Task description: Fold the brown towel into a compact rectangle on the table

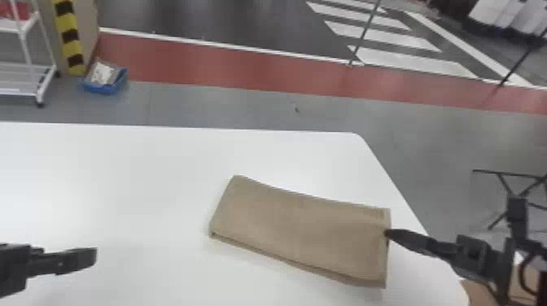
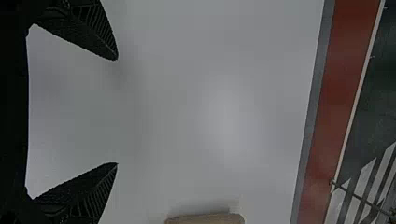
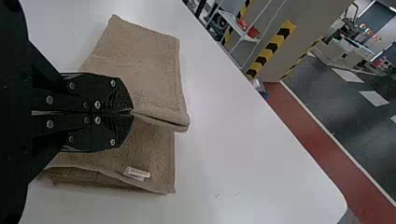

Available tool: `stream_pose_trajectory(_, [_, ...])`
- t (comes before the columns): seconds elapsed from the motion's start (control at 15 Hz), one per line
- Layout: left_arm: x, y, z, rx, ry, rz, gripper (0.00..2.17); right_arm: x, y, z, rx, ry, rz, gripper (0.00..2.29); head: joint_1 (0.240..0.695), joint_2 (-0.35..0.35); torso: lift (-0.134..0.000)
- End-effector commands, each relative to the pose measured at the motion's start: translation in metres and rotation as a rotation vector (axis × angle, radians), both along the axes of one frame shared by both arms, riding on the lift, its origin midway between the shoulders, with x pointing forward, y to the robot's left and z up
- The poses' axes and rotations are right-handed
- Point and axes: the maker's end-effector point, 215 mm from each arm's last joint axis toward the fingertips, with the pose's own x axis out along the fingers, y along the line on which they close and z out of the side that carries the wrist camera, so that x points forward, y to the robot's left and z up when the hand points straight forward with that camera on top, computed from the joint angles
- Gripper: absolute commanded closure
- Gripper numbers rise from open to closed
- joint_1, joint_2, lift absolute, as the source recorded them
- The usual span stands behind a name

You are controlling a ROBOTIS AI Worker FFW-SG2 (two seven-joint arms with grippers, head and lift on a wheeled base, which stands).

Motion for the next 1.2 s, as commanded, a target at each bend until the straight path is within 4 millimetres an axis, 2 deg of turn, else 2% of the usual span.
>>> stream_pose_trajectory(0.0, [-0.001, -0.005, -0.008, -0.001, 0.022, -0.010, 0.08, -0.014, -0.001, -0.036, 0.033, 0.094, -0.013, 1.18, 0.695, -0.350, -0.124])
stream_pose_trajectory(0.13, [-0.001, -0.009, -0.010, 0.005, 0.028, -0.016, 0.08, -0.009, -0.004, -0.055, 0.045, 0.138, -0.028, 1.18, 0.695, -0.350, -0.124])
stream_pose_trajectory(0.27, [-0.001, -0.008, -0.011, 0.007, 0.029, -0.014, 0.08, -0.004, -0.009, -0.057, 0.044, 0.147, -0.037, 1.18, 0.695, -0.350, -0.124])
stream_pose_trajectory(0.33, [0.000, -0.008, -0.011, 0.006, 0.029, -0.015, 0.08, -0.003, -0.013, -0.055, 0.041, 0.143, -0.043, 1.09, 0.695, -0.350, -0.124])
stream_pose_trajectory(0.4, [0.001, -0.007, -0.011, 0.008, 0.029, -0.013, 0.08, -0.004, -0.019, -0.051, 0.038, 0.136, -0.056, 0.48, 0.695, -0.350, -0.124])
stream_pose_trajectory(0.47, [0.002, -0.007, -0.012, 0.010, 0.031, -0.012, 0.08, -0.004, -0.026, -0.047, 0.033, 0.127, -0.070, 0.02, 0.695, -0.350, -0.124])
stream_pose_trajectory(0.73, [0.004, -0.007, -0.016, 0.008, 0.044, -0.011, 0.08, -0.018, -0.044, -0.046, -0.007, 0.152, -0.080, 0.02, 0.695, -0.350, -0.124])
stream_pose_trajectory(1.13, [0.005, -0.003, -0.022, 0.012, 0.059, -0.007, 0.08, -0.018, -0.028, -0.078, -0.034, 0.236, -0.040, 0.09, 0.695, -0.350, -0.124])
